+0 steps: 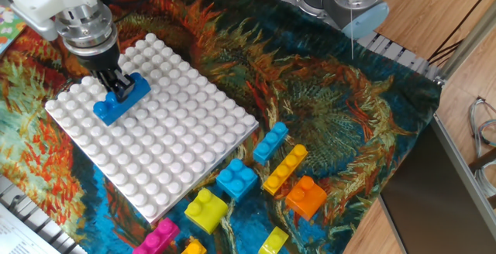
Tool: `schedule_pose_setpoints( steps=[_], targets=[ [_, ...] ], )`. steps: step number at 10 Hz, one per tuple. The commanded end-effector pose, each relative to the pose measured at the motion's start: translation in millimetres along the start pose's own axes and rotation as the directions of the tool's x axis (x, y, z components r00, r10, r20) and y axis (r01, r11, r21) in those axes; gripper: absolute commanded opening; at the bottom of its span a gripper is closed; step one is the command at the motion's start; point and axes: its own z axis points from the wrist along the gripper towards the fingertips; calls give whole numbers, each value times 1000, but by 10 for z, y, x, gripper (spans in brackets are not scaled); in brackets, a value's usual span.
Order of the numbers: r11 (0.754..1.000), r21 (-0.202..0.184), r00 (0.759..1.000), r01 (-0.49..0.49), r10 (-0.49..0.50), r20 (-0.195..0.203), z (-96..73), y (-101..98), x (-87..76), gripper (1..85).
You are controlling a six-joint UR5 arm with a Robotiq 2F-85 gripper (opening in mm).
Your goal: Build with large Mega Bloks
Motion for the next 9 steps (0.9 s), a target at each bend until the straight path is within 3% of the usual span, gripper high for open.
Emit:
schedule_pose_setpoints(
  steps=[1, 9],
  targets=[
    [1000, -12, 1000, -10, 10, 7, 20, 25, -36, 13],
    [1000, -17, 1000, -25, 26, 10, 54, 7, -27, 13]
  ],
)
